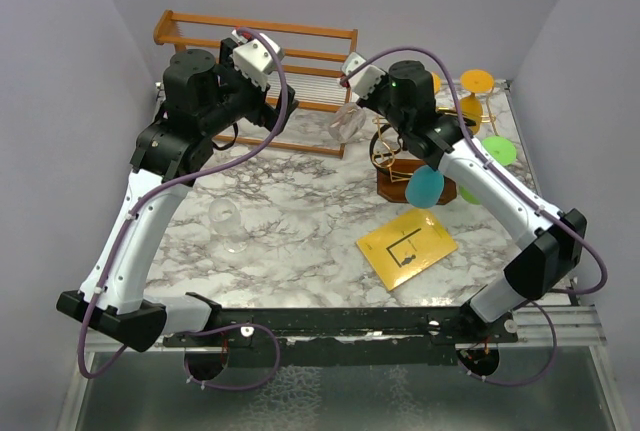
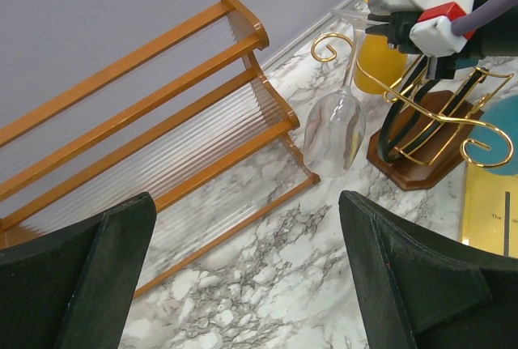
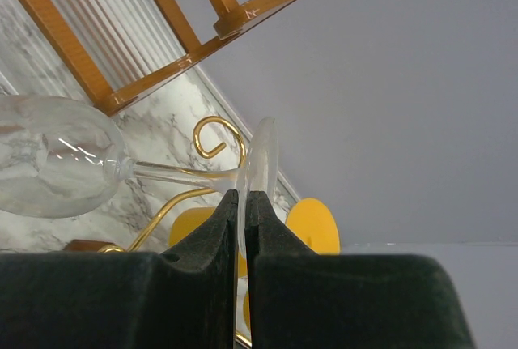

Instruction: Place the wine glass upside down on the wine glass rack

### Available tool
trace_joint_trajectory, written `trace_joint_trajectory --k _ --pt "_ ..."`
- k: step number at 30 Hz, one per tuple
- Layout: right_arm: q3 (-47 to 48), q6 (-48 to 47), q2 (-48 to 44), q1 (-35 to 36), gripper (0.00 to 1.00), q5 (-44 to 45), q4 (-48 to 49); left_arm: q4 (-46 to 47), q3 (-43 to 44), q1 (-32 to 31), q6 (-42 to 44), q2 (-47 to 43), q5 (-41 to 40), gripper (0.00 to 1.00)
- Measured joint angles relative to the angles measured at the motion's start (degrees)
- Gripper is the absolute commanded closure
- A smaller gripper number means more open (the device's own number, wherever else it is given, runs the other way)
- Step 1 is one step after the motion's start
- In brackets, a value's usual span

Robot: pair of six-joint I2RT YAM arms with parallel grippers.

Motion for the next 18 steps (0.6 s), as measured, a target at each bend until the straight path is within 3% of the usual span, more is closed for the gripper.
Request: trace_joint_trajectory --k 18 --pt "-1.20 -7.63 4.31 0.00 0.99 8.00 5.29 0.00 0.00 0.00 -0.02 0.00 0.09 0.01"
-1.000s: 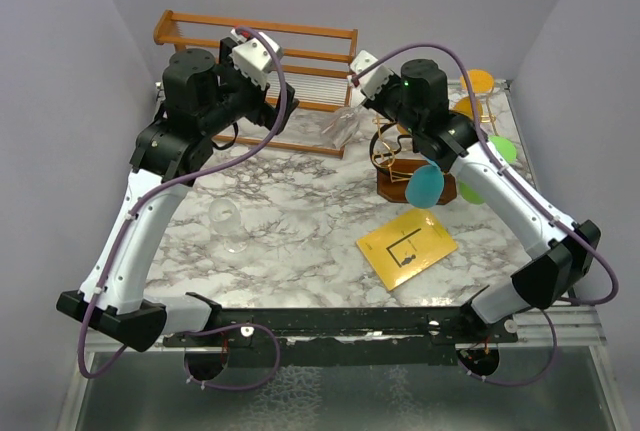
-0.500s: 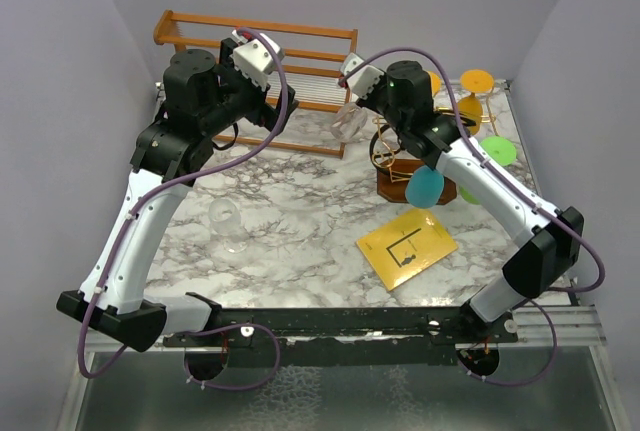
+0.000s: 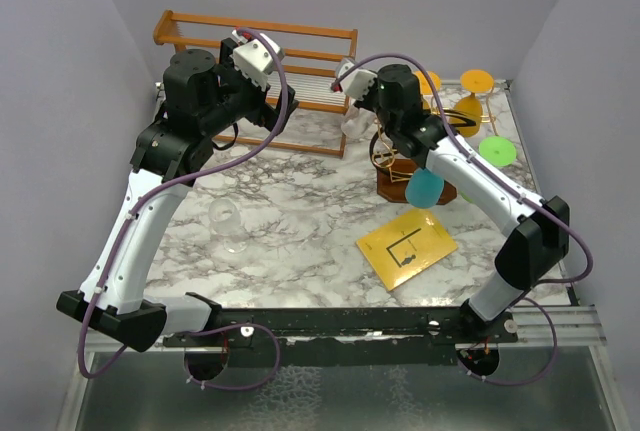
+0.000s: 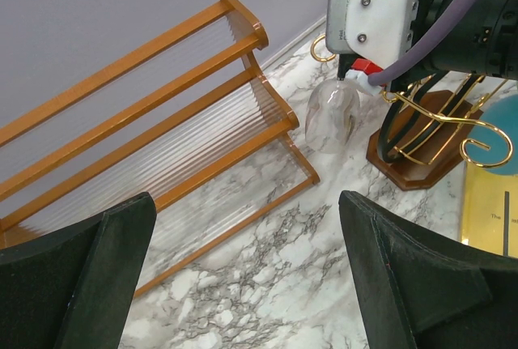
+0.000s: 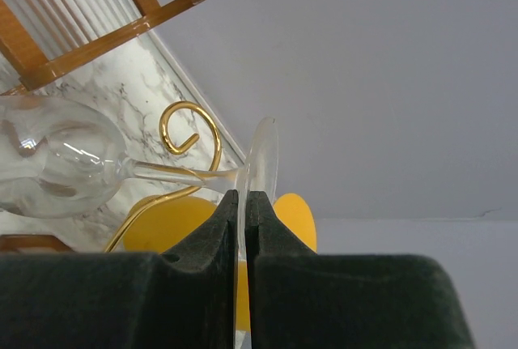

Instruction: Place the wine glass upside down on the wine glass rack

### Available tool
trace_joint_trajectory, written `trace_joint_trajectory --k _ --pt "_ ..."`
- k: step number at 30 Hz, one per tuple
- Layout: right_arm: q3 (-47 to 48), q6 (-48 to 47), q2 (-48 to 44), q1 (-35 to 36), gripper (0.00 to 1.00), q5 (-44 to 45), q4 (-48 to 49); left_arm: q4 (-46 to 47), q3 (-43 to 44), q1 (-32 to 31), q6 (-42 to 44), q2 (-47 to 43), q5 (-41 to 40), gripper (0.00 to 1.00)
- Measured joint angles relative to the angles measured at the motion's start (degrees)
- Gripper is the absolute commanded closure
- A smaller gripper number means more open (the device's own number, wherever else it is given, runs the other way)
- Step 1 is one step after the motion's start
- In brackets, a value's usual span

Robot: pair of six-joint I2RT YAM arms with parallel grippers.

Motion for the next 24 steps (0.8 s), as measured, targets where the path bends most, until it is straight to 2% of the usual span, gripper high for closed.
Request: trace_joint_trajectory --k 24 --pt "1.40 -9.49 8.09 0.00 0.99 7.21 7.06 -0.04 -0.59 0.00 0.07 -0.52 0.04 0.01"
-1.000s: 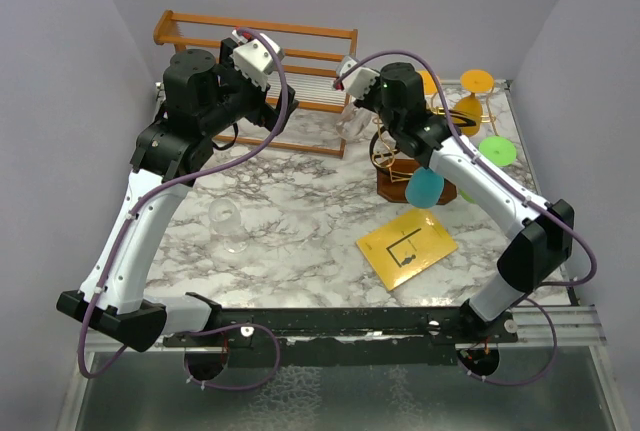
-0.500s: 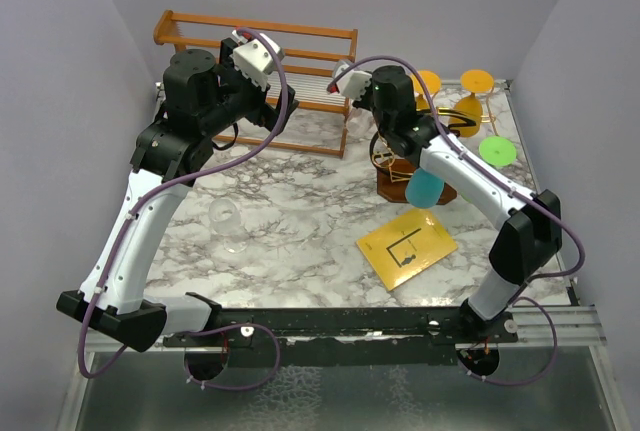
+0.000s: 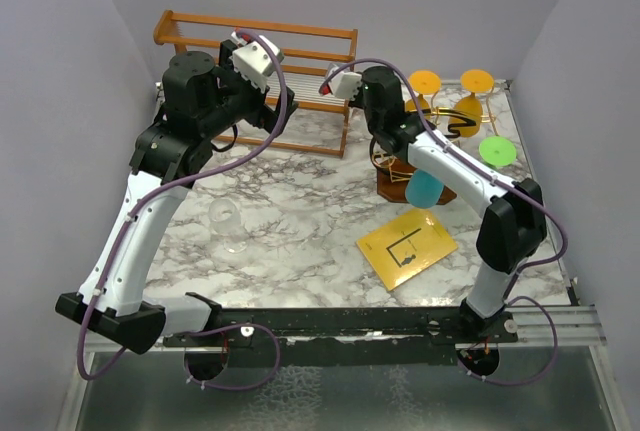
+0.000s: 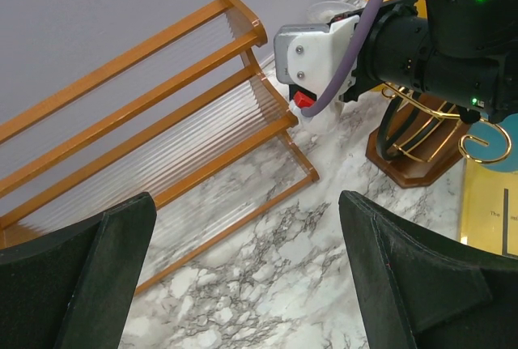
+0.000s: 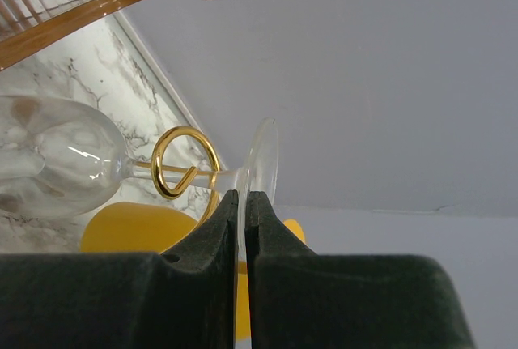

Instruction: Place the wine glass upside down on the wine glass rack

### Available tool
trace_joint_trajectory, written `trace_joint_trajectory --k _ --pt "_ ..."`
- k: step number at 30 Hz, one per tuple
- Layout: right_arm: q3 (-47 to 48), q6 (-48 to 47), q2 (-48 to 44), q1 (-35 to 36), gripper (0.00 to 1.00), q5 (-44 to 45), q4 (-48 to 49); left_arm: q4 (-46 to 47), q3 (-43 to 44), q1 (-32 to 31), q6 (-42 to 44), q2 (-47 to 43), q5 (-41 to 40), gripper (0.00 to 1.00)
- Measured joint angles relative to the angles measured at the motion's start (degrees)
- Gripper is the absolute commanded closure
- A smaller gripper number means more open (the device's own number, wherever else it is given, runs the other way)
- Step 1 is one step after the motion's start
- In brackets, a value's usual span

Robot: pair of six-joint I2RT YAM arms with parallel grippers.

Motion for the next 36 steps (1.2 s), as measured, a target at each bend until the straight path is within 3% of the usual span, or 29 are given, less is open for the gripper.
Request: trace_joint_trajectory --k 36 --pt "4.59 0.02 2.21 -0.02 0.99 -5.25 -4.09 -0.83 -0.48 0.00 1.27 -0.79 0.20 0.01"
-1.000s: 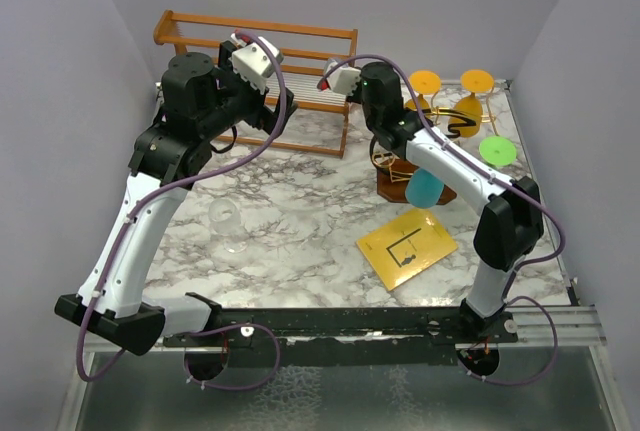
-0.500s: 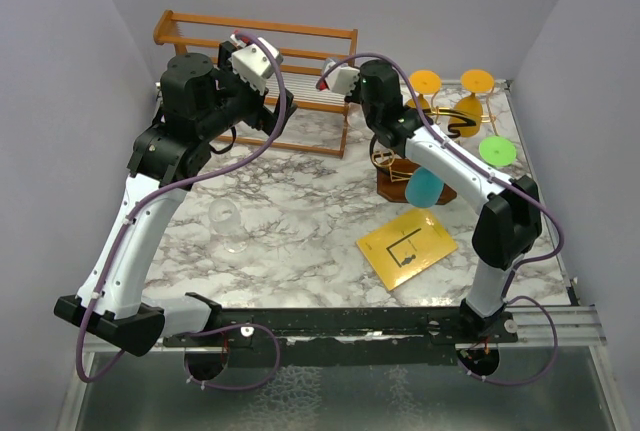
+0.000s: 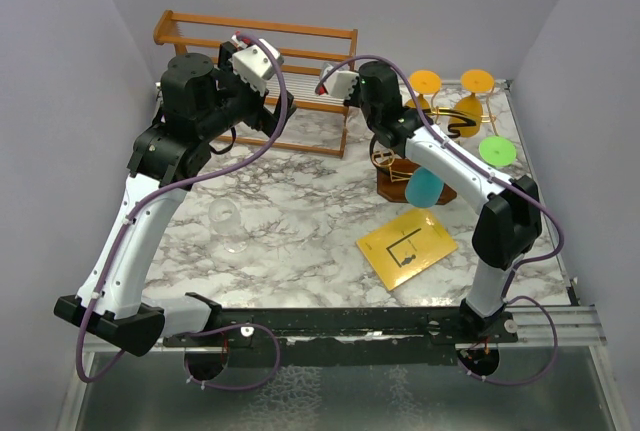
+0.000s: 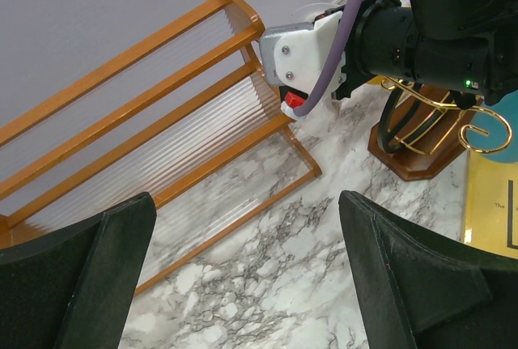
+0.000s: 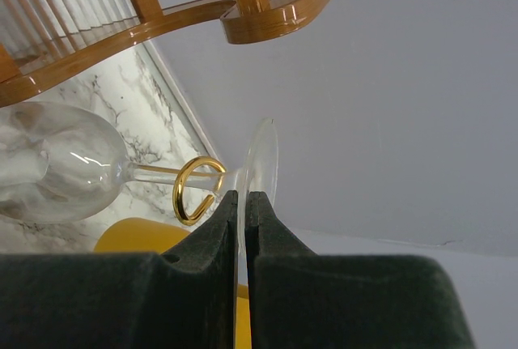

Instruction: Place the wine glass upside down on the wine glass rack

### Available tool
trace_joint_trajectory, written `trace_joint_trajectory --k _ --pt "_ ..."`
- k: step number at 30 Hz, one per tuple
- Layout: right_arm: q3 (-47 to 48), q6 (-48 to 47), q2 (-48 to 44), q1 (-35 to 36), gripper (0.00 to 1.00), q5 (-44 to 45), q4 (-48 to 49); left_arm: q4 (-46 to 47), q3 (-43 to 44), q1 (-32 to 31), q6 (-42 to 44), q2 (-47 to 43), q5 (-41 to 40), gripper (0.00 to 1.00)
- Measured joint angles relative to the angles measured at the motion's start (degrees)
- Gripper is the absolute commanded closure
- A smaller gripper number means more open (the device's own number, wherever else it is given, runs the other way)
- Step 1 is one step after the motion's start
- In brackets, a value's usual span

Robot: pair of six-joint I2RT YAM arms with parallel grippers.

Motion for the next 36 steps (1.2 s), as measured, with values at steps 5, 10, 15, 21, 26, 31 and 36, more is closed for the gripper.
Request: trace_joint_trajectory --k 5,10,15,21,26,31,36 --pt "-0.04 -0.98 0.00 0.00 0.98 -0.68 -0.28 -0.02 0.00 0.00 0.24 0.00 0.00 0.01" --pt "-0.13 -1.66 0.00 0.02 0.96 -1.18 -0.28 -0.26 0.00 0.02 0.44 0.00 0.00 0.01" --pt "-1.01 -1.84 0.00 0.09 0.93 -1.97 -0.33 -0.55 -0.11 0.02 0.61 0.00 0.00 0.01" --pt "-1.97 -1.81 -0.24 0.48 0.89 -2.43 -0.39 -0.94 -0.85 0.02 0.66 0.02 -0.02 0.01" --pt "-2.12 -1.49 -0.76 0.70 0.84 -3.34 -0.37 -0.90 -1.14 0.02 0.79 0.02 -0.02 0.01" --pt "-2.19 -1.36 -0.90 1.16 0.79 -3.67 -0.37 -0.87 -1.86 0.02 0.83 0.00 -0.02 0.01" --pt "-2.27 -0.96 -0.98 1.27 0.74 -3.87 -0.44 -0.85 -1.92 0.02 1.03 -0.04 -0.02 0.01"
